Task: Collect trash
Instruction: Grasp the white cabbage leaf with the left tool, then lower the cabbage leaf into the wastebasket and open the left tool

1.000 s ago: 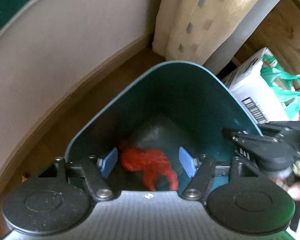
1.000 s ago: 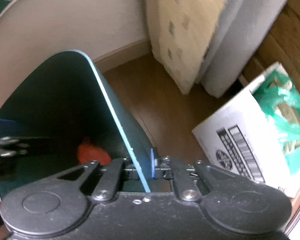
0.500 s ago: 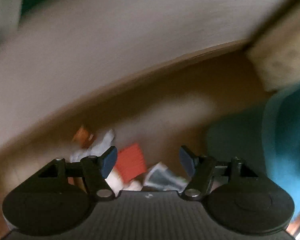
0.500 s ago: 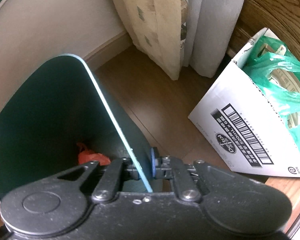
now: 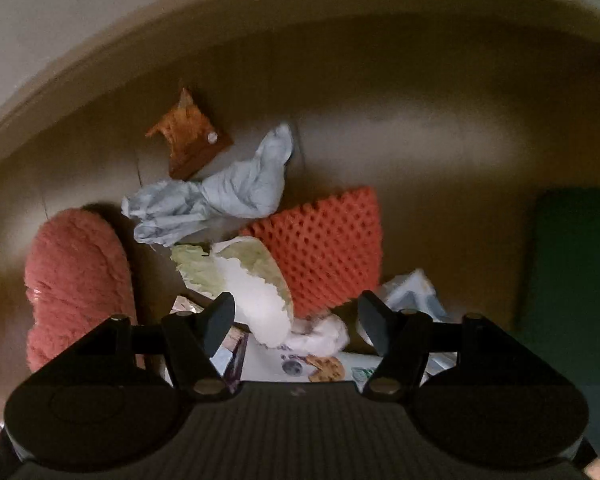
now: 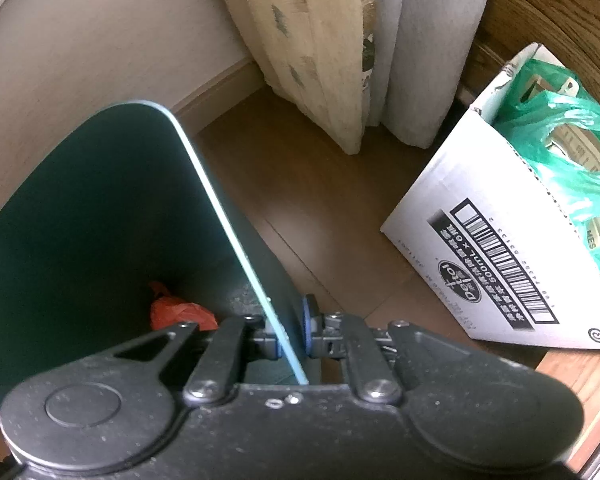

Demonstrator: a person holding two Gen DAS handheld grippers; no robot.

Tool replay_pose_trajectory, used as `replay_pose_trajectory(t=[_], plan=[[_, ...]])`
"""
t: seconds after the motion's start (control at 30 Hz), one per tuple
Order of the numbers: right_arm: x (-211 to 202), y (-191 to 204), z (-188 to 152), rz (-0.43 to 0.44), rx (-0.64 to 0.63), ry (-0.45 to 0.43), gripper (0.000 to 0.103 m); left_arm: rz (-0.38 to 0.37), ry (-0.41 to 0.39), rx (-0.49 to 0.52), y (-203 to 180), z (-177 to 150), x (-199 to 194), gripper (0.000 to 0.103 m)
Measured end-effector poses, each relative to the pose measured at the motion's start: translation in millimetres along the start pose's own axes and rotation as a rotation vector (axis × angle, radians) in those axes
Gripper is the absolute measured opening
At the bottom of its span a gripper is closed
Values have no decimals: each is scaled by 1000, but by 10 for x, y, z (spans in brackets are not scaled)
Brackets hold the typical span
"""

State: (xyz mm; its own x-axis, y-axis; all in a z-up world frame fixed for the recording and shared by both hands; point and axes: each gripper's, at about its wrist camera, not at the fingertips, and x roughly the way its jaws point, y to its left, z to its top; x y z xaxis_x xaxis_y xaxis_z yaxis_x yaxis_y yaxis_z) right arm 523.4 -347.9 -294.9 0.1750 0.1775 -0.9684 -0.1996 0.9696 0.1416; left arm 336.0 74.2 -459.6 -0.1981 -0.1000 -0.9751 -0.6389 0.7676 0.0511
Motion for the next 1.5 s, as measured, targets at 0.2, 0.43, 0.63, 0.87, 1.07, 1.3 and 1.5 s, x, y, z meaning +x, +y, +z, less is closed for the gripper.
replay_pose_trajectory(t=[0.2,0.43,0.63,0.87,1.07,1.3,1.5], plan=[[7,18,-2,-1,-11,-1,10,91,41,33,-21,12,349,62],[12,35,-1,-1,-24,0,9,95,60,30,7,-20,455,30],[3,67,-12,-4,-34,-11,9,96,52,54,-44,-16,402,4],[-13,68,5,21,-26,-27,10,99,11,41,-10,-21,66,2],[-48,127,33,33,-21,-71,10,62,-97,49,-62,-139,-743,2],[-83,182,39,49,-59,-97,11,-76,-263,199,-485,-464,-1882,2],[-112,218,31,53,-80,-112,9,-207,-402,362,-1084,-803,-2894,2]])
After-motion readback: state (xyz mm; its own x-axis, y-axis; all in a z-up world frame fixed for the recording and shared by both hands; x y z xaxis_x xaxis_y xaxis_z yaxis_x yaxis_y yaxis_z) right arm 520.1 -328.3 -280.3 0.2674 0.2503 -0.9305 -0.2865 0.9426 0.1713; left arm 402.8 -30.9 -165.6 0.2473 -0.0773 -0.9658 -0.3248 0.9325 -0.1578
